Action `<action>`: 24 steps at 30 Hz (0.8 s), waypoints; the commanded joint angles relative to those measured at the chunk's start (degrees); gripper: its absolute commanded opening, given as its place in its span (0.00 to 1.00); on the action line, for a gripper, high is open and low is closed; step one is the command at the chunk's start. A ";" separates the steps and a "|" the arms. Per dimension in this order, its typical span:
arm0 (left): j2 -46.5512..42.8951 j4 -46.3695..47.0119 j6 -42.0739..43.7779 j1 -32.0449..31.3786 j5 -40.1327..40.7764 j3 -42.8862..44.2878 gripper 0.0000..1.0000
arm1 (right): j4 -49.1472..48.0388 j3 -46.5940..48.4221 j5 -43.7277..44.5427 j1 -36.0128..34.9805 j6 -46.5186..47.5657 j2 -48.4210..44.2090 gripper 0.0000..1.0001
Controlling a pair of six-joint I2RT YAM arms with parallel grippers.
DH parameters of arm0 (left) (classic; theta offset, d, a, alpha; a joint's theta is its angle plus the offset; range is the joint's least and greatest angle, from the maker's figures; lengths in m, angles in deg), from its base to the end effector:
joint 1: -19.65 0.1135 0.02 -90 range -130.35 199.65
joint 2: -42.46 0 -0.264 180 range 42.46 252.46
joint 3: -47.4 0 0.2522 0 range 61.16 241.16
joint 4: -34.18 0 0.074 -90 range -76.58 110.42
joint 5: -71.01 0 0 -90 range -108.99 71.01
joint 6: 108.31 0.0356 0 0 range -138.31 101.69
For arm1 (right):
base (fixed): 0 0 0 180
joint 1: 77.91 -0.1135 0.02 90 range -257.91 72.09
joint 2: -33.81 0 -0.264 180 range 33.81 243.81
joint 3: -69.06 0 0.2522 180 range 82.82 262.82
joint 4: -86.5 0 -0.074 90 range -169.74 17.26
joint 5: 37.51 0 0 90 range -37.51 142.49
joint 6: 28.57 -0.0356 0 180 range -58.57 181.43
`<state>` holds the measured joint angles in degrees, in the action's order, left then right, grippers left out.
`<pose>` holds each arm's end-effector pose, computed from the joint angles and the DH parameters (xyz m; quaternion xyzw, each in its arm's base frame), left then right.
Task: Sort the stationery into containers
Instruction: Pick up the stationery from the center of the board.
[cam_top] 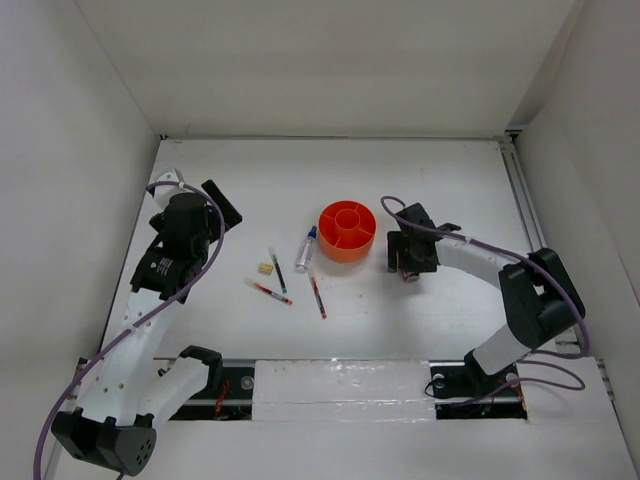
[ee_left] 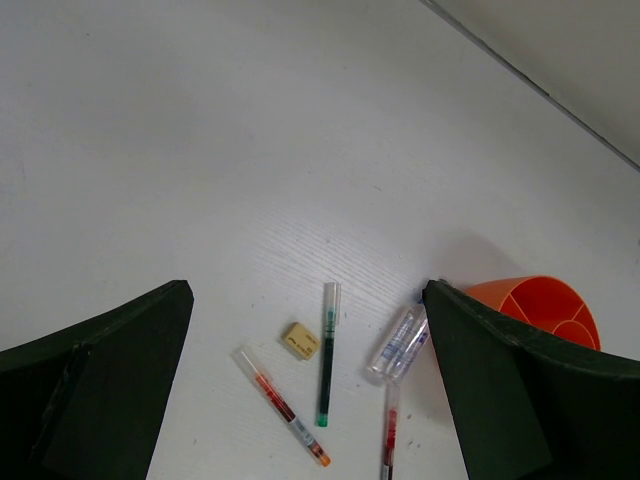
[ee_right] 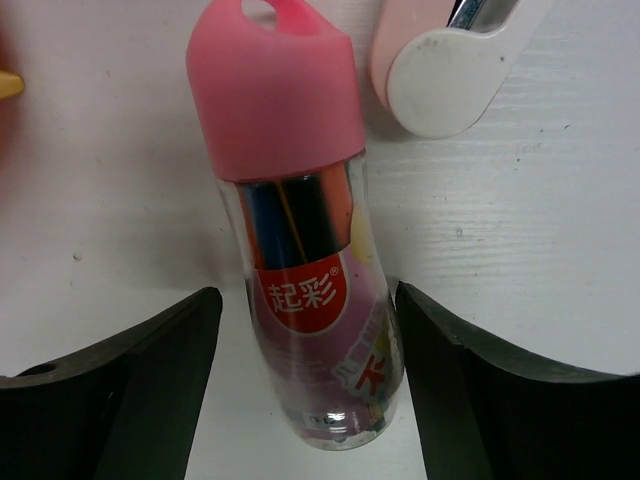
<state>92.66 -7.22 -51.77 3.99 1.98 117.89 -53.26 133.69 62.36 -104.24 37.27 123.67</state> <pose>0.1841 -0.0384 0.3652 -0.2271 0.7852 -0.0947 0.5682 0.2651 0.1244 0.1708 -0.0002 0.9737 0.0142 0.2273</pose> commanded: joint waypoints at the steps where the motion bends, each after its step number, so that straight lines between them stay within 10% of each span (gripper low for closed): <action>1: -0.62 1.36 0.58 0.19 -0.23 -0.13 1.00 | -2.22 0.28 2.08 -1.27 0.26 0.05 0.75; 5: -0.62 1.36 0.58 0.19 -0.23 -0.13 1.00 | -1.08 0.28 2.88 -1.80 -0.27 0.05 0.60; 12: -0.62 1.36 0.58 0.19 -0.23 -0.13 1.00 | 0.06 1.34 4.19 -2.33 -1.32 1.10 0.00; 24: -0.01 3.37 0.58 0.19 -5.84 2.15 1.00 | 9.89 8.79 12.53 -5.31 -4.31 -15.32 0.00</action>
<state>92.68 -7.18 -51.77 3.99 0.23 117.92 -46.20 136.40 68.41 -108.83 34.32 112.88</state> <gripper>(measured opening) 0.997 0.585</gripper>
